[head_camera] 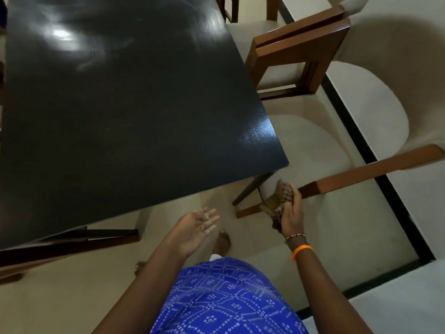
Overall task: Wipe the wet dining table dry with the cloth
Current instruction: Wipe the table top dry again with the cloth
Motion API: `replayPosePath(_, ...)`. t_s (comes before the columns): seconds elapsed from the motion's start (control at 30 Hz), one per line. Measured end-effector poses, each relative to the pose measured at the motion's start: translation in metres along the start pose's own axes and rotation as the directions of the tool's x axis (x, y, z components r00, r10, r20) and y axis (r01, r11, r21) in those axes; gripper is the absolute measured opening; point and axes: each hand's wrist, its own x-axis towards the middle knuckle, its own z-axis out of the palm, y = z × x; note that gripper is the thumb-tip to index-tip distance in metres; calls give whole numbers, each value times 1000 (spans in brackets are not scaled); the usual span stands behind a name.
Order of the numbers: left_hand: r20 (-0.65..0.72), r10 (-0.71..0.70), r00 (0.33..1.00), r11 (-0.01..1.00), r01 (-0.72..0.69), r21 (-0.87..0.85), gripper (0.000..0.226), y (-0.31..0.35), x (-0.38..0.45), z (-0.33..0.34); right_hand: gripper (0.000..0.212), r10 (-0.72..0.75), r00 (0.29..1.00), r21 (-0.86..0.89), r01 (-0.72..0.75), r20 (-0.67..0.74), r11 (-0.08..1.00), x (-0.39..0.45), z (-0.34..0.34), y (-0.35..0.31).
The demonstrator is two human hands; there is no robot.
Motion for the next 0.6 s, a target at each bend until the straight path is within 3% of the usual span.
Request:
replayPosePath(0.1, 1, 11, 1000, 1000, -11, -28, 57, 6, -3, -12, 49, 190, 957, 313, -115, -221, 943, 9, 10, -22)
replayPosePath(0.17, 7, 14, 1000, 999, -13, -50, 54, 9, -7, -24, 50, 227, 923, 353, -109, -312, 929, 23, 18, -41)
replayPosePath(0.27, 14, 14, 1000, 995, -12, -96, 50, 12, -14, -46, 51, 206, 908, 284, -101, -365, 953, 43, 40, -67)
replayPosePath(0.4, -14, 21, 1000, 985, -23, -171, 50, 18, -30, -87, 52, 340, 851, 156, -303, -400, 940, 41, 87, -91)
replayPosePath(0.5, -70, 40, 997, 972, -55, -229, 49, 25, -46, -124, 56, 414, 807, 163, -382, -422, 910, 12, 130, -103)
replayPosePath(0.6, -113, 34, 993, 958, -65, -280, 46, 27, -61, -161, 58, 410, 811, 151, -383, -418, 911, -34, 177, -110)
